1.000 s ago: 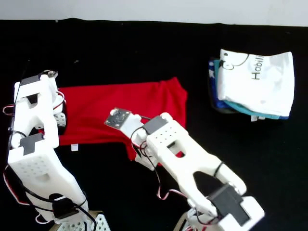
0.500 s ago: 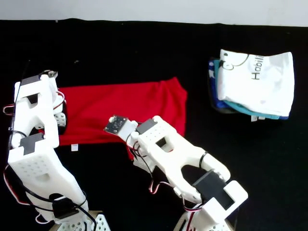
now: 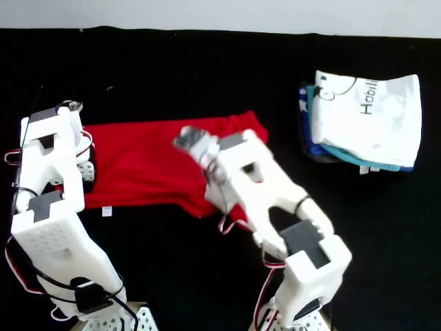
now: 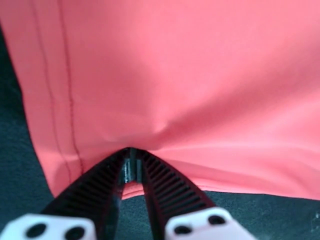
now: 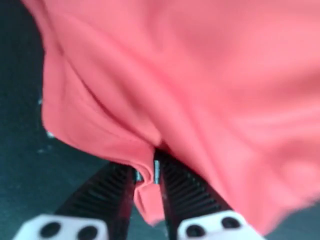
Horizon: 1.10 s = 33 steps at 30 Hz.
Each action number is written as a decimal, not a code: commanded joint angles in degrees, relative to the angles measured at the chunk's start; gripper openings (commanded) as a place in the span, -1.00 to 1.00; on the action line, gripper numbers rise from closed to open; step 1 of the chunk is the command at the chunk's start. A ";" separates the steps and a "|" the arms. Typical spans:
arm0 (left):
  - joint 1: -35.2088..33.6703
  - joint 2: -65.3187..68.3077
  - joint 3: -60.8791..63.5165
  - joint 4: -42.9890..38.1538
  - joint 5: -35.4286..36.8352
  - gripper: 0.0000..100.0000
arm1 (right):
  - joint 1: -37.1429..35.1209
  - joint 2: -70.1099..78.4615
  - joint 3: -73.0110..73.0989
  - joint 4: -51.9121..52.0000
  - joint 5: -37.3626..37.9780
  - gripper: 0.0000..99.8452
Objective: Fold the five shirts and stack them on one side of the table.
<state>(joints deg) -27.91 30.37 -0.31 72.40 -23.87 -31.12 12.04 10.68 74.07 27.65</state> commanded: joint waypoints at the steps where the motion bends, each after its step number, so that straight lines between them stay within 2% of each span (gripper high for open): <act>1: 0.13 0.57 -0.75 -1.32 -0.18 -0.98 | 3.38 -0.40 -14.46 4.26 3.08 -0.99; 10: 0.13 0.57 -0.66 -1.32 -0.18 -0.98 | 5.76 23.16 -47.52 4.97 3.16 -0.98; 12: 0.13 0.57 -0.57 -1.32 -0.18 -0.98 | 5.85 29.23 -55.16 6.55 2.99 -0.89; 16: 0.13 0.57 -0.48 -1.32 -0.18 -0.98 | 7.25 38.99 -69.41 11.38 -0.09 -0.59; 18: 0.13 0.57 -0.48 -1.32 -0.18 -0.98 | 9.27 42.42 -76.18 12.35 -2.02 -0.55; 24: 0.13 0.57 -0.48 -1.32 -0.18 -0.98 | 13.93 46.37 -92.00 17.27 -9.05 -0.55; 30: 0.13 -0.66 -0.84 -1.05 -0.09 -0.98 | 13.85 46.37 -105.27 26.33 -9.23 -0.55; 33: 0.22 -6.02 -0.84 2.29 0.09 -0.98 | 14.55 46.29 -107.65 27.12 -9.32 -0.55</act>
<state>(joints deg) -27.91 28.44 -0.31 72.92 -23.87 -17.76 58.99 -92.79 99.91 19.21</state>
